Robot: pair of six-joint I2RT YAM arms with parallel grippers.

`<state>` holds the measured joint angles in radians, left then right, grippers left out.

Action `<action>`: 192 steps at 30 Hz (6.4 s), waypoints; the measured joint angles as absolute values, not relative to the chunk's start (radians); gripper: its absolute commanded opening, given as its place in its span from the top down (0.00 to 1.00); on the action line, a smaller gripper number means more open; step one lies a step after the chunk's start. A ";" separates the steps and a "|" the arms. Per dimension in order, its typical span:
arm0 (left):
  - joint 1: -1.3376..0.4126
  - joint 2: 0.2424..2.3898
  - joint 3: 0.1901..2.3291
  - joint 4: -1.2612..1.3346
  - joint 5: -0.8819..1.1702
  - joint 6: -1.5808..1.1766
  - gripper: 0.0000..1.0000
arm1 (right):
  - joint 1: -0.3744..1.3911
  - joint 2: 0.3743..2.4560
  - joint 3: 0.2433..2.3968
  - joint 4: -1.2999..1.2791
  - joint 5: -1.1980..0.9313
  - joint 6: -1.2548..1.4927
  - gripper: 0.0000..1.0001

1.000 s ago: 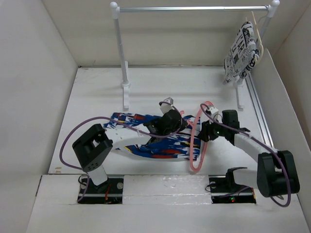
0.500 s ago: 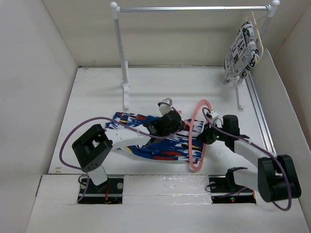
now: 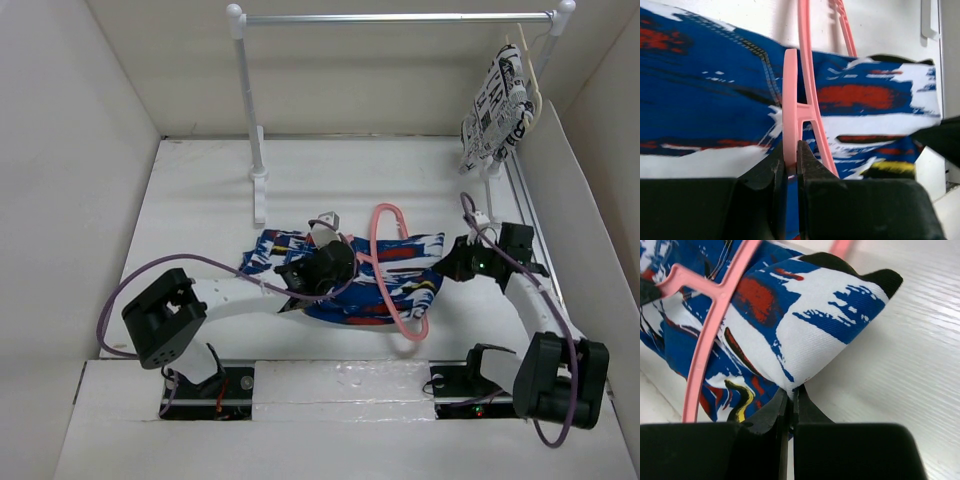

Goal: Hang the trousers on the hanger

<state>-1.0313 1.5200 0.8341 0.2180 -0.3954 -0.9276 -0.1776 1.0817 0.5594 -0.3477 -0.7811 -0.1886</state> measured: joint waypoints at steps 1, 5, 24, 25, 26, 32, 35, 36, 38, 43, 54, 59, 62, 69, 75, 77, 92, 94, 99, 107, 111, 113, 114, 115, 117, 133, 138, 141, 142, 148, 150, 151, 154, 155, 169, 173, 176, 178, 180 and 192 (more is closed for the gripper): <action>-1.030 1.512 0.826 0.219 -0.394 -0.911 1.00 | -0.207 1.105 0.570 -0.348 -0.793 -0.188 1.00; -1.031 1.488 0.823 0.221 -0.384 -0.826 1.00 | -0.241 1.269 0.656 -0.344 -0.826 -0.188 1.00; -1.020 1.396 0.823 0.115 -0.376 -0.577 1.00 | -0.197 1.321 0.968 -0.571 -0.620 -0.309 1.00; -1.019 1.388 0.833 0.098 -0.382 -0.567 1.00 | -0.188 1.334 0.968 -0.565 -0.621 -0.313 1.00; -1.019 1.386 0.847 0.080 -0.390 -0.556 1.00 | -0.181 1.353 0.967 -0.558 -0.622 -0.315 1.00; -1.027 1.430 0.914 0.019 -0.410 -0.484 1.00 | -0.162 1.442 0.922 -0.511 -0.609 -0.315 0.49; -1.026 1.473 0.912 -0.005 -0.426 -0.475 1.00 | -0.165 1.415 0.915 -0.496 -0.556 -0.337 0.33; -1.026 1.478 0.910 -0.009 -0.427 -0.476 1.00 | -0.165 1.397 0.904 -0.487 -0.554 -0.343 0.31; -1.026 1.479 0.911 -0.010 -0.431 -0.490 1.00 | -0.164 1.339 0.854 -0.464 -0.563 -0.345 0.28; -1.026 1.503 0.934 -0.012 -0.435 -0.511 1.00 | -0.186 1.138 0.624 -0.474 -0.590 -0.334 0.27; -1.026 1.519 0.958 -0.015 -0.434 -0.515 1.00 | -0.170 1.126 0.354 -0.274 -0.853 -0.209 0.55; -1.026 1.519 0.965 -0.021 -0.436 -0.500 1.00 | -0.178 1.169 0.352 -0.236 -0.870 -0.186 1.00; -1.020 1.511 0.965 -0.031 -0.427 -0.490 1.00 | -0.203 1.129 0.360 -0.287 -0.849 -0.199 1.00; -0.996 1.438 0.955 -0.071 -0.413 -0.461 1.00 | -0.249 0.966 0.490 -0.474 -0.697 -0.244 1.00; -0.993 1.423 0.938 -0.101 -0.421 -0.414 1.00 | -0.272 0.950 0.538 -0.526 -0.599 -0.271 1.00; -0.994 1.423 0.936 -0.105 -0.420 -0.396 1.00 | -0.282 0.974 0.538 -0.531 -0.593 -0.274 1.00; -1.000 1.459 1.169 -0.231 -0.434 -0.212 1.00 | -0.294 1.068 0.503 -0.508 -0.553 -0.300 1.00; -1.000 1.468 1.177 -0.240 -0.436 -0.209 1.00 | -0.294 1.068 0.501 -0.505 -0.553 -0.300 1.00; -1.002 1.501 1.197 -0.266 -0.458 -0.206 1.00 | -0.295 1.082 0.493 -0.493 -0.552 -0.305 1.00; -1.013 1.514 1.192 -0.287 -0.511 -0.183 1.00 | -0.303 1.087 0.493 -0.490 -0.550 -0.308 1.00; -1.013 1.512 1.162 -0.286 -0.511 -0.160 1.00 | -0.308 1.070 0.494 -0.491 -0.553 -0.308 1.00; -1.011 1.507 1.162 -0.281 -0.482 -0.142 1.00 | -0.309 1.069 0.499 -0.490 -0.570 -0.308 1.00; -1.012 1.503 1.164 -0.282 -0.470 -0.136 1.00 | -0.309 1.069 0.505 -0.490 -0.576 -0.308 1.00; -1.014 1.501 1.173 -0.288 -0.455 -0.130 1.00 | -0.307 1.072 0.513 -0.490 -0.577 -0.308 1.00; -1.017 1.502 1.202 -0.305 -0.422 -0.115 1.00 | -0.299 1.087 0.544 -0.495 -0.576 -0.315 1.00; -1.019 1.507 1.325 -0.481 -0.175 -0.062 1.00 | -0.174 1.235 0.687 -0.381 -0.538 -0.273 1.00; -1.021 1.510 1.325 -0.518 -0.171 -0.089 1.00 | -0.168 1.222 0.675 -0.381 -0.501 -0.267 0.78; -1.021 1.515 1.342 -0.529 -0.184 -0.117 1.00 | -0.167 1.163 0.670 -0.411 -0.477 -0.269 0.74; -1.021 1.519 1.352 -0.532 -0.189 -0.127 1.00 | -0.167 1.141 0.670 -0.416 -0.474 -0.270 0.75; -1.027 1.571 1.425 -0.583 -0.248 -0.183 1.00 | -0.167 1.106 0.671 -0.442 -0.452 -0.288 0.76; -1.028 1.588 1.441 -0.603 -0.274 -0.200 1.00 | -0.167 1.112 0.670 -0.463 -0.442 -0.297 0.68; -1.028 1.594 1.447 -0.615 -0.289 -0.211 1.00 | -0.167 1.113 0.671 -0.473 -0.436 -0.301 0.63; -1.028 1.607 1.479 -0.656 -0.322 -0.251 1.00 | -0.169 1.096 0.673 -0.508 -0.421 -0.316 0.51; -1.028 1.607 1.491 -0.668 -0.327 -0.266 1.00 | -0.170 1.081 0.675 -0.523 -0.418 -0.321 0.50; -1.030 1.607 1.515 -0.688 -0.415 -0.374 1.00 | -0.052 1.126 0.748 -0.514 -0.480 -0.330 0.28; -1.030 1.607 1.504 -0.671 -0.420 -0.376 1.00 | -0.052 1.259 0.683 -0.338 -0.575 -0.247 0.28; -1.029 1.607 1.487 -0.653 -0.428 -0.379 1.00 | -0.052 1.311 0.606 -0.223 -0.616 -0.177 0.49; -1.028 1.607 1.465 -0.633 -0.437 -0.382 1.00 | -0.053 1.330 0.577 -0.171 -0.630 -0.147 0.59; -1.022 1.607 1.430 -0.610 -0.456 -0.382 1.00 | -0.061 1.341 0.559 -0.128 -0.640 -0.128 0.96; -0.885 1.586 1.306 -0.492 -0.404 -0.384 1.00 | -0.287 1.250 0.509 -0.197 -0.693 -0.215 1.00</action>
<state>-0.8852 1.5860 1.3060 -0.4919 -0.4042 -0.3836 -0.2867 1.2499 0.5091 -0.1967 -0.6933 -0.2153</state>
